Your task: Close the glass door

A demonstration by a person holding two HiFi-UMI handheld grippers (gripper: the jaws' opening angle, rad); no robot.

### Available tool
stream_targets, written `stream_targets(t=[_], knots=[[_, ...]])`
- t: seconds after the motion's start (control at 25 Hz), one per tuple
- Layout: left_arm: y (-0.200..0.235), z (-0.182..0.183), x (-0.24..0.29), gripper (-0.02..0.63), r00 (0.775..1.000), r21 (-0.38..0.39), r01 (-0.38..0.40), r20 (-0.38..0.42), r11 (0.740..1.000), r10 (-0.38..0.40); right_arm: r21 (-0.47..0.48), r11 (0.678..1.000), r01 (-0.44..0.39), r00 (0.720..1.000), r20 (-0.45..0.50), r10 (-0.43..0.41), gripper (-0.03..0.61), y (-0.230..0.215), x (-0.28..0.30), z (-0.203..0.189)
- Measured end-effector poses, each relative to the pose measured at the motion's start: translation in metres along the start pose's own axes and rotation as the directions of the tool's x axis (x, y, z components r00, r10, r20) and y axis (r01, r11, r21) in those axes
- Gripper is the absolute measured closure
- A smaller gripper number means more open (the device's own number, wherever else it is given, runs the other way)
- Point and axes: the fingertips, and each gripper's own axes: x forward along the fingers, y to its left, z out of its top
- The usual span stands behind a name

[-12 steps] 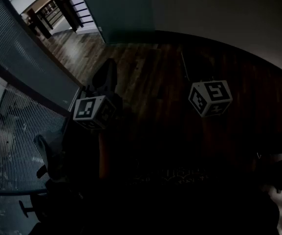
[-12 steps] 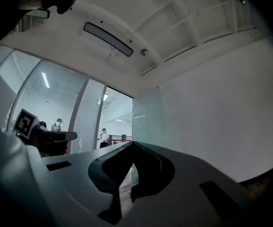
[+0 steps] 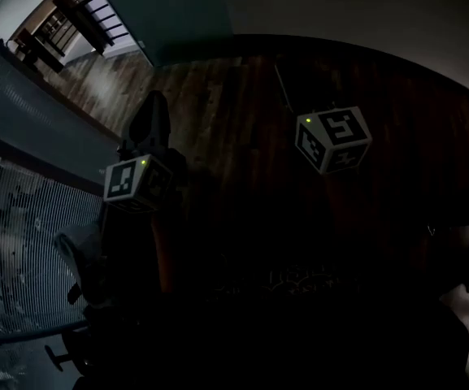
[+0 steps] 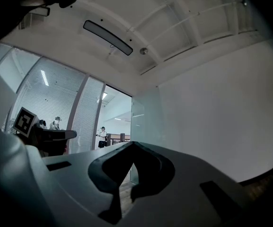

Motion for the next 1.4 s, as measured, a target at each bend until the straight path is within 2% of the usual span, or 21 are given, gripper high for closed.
stream_targets(t=[0.28, 0.48, 0.84, 1.4], knots=[[0.003, -0.004, 0.000, 0.612, 1.000, -0.003, -0.008, -0.007, 1.000, 0.008, 0.037, 0.999, -0.017, 1.000, 0.007, 0.017, 0.575, -0.001, 0.005, -0.003], [-0.006, -0.011, 0.012, 0.612, 1.000, -0.006, -0.008, -0.025, 1.000, 0.008, 0.041, 0.999, -0.015, 1.000, -0.003, 0.015, 0.575, -0.018, 0.008, -0.008], [-0.032, -0.033, 0.058, 0.612, 0.999, 0.018, -0.036, -0.029, 0.999, 0.037, 0.074, 0.996, -0.054, 0.999, 0.008, 0.053, 0.575, -0.074, 0.023, -0.026], [-0.039, -0.048, 0.081, 0.612, 0.995, 0.007, -0.090, -0.037, 0.996, 0.090, 0.045, 0.997, -0.065, 0.998, -0.001, 0.066, 0.575, -0.105, 0.046, -0.031]])
